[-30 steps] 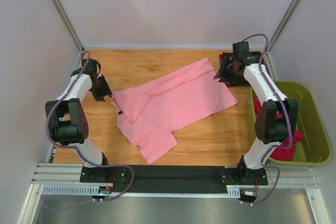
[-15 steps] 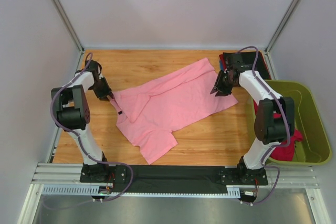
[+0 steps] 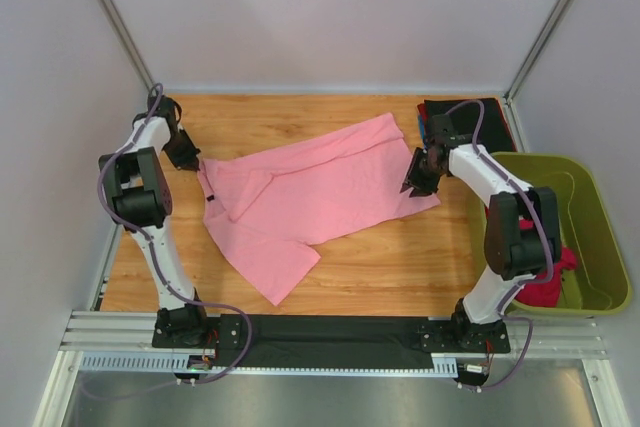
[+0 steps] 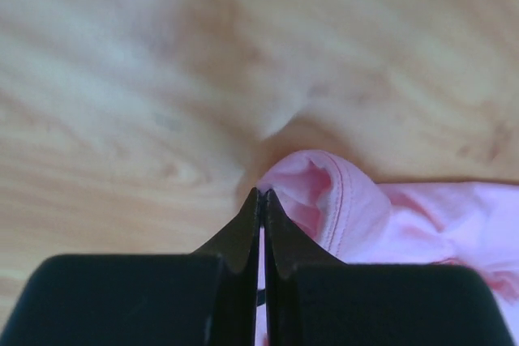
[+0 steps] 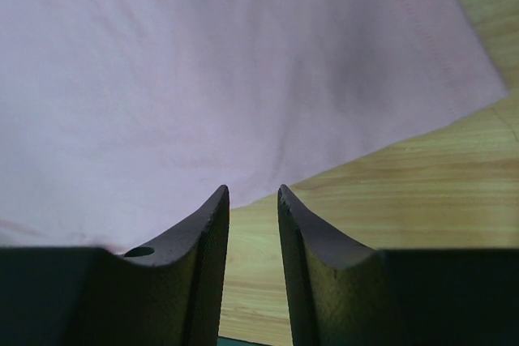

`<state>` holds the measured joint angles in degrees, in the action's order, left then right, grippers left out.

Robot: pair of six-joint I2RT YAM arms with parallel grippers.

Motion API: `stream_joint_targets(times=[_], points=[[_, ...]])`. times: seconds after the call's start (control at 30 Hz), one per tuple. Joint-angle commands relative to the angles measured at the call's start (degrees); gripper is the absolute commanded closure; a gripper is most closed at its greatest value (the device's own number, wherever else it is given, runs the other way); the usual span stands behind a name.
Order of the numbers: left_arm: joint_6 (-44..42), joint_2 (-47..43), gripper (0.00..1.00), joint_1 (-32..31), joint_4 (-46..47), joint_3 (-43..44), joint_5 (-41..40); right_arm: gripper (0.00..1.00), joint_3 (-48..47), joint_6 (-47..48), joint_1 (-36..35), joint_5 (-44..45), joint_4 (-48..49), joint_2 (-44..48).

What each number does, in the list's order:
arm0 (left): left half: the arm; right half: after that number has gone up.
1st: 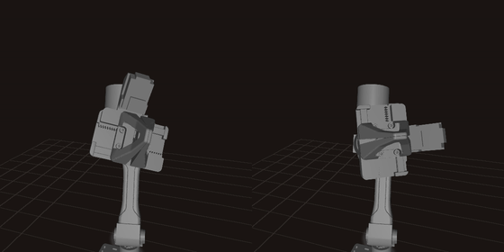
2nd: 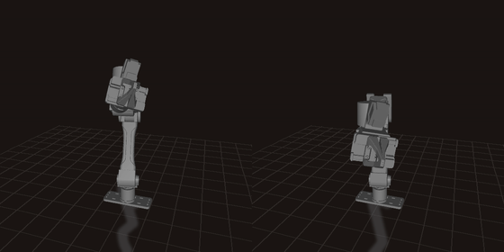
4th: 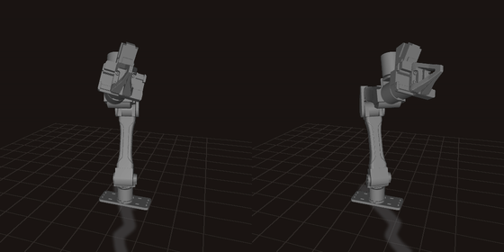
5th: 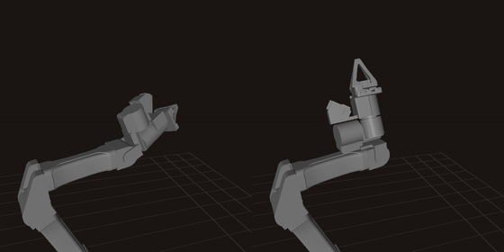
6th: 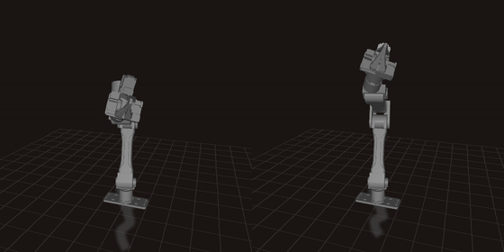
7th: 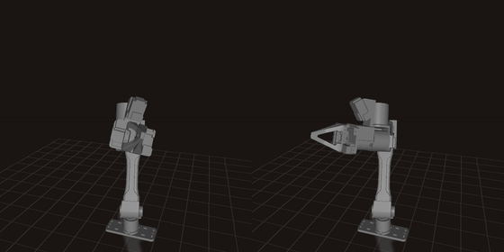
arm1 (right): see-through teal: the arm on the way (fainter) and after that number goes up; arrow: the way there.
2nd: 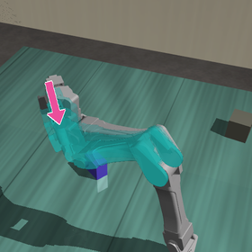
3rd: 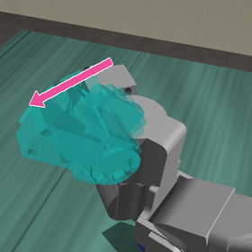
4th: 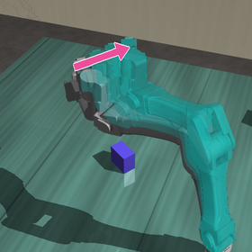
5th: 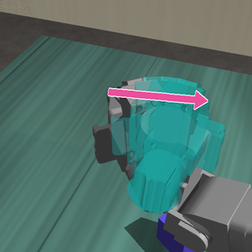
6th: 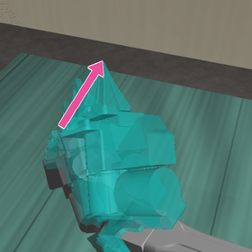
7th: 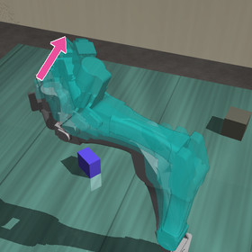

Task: Fold and stack the t-shirts
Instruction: Fold the tshirt

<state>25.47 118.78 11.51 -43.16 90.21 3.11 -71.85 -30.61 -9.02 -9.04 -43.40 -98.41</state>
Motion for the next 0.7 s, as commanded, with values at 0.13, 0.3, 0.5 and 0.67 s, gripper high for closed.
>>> stream_joint_targets(times=[0.13, 0.3, 0.5, 0.67], points=[[-1.9, 13.1, 1.00, 1.0, -3.2, 21.5, 4.6, 0.69, -2.3, -7.3, -5.3, 7.9, 2.9, -1.3], [-4.6, 21.0, 0.77, 1.0, -10.5, 39.4, 9.0, 0.69, -4.8, -8.0, -6.7, 13.8, 2.2, -4.1], [-4.2, 2.6, 0.56, -2.9, -9.1, 20.9, 0.4, 0.71, -2.9, -5.9, -6.7, 16.0, 0.9, -5.1], [-2.5, -8.0, 0.57, -8.5, -12.7, 6.4, -8.0, 0.73, -0.4, -5.7, -6.7, 19.2, 0.1, -4.9]])
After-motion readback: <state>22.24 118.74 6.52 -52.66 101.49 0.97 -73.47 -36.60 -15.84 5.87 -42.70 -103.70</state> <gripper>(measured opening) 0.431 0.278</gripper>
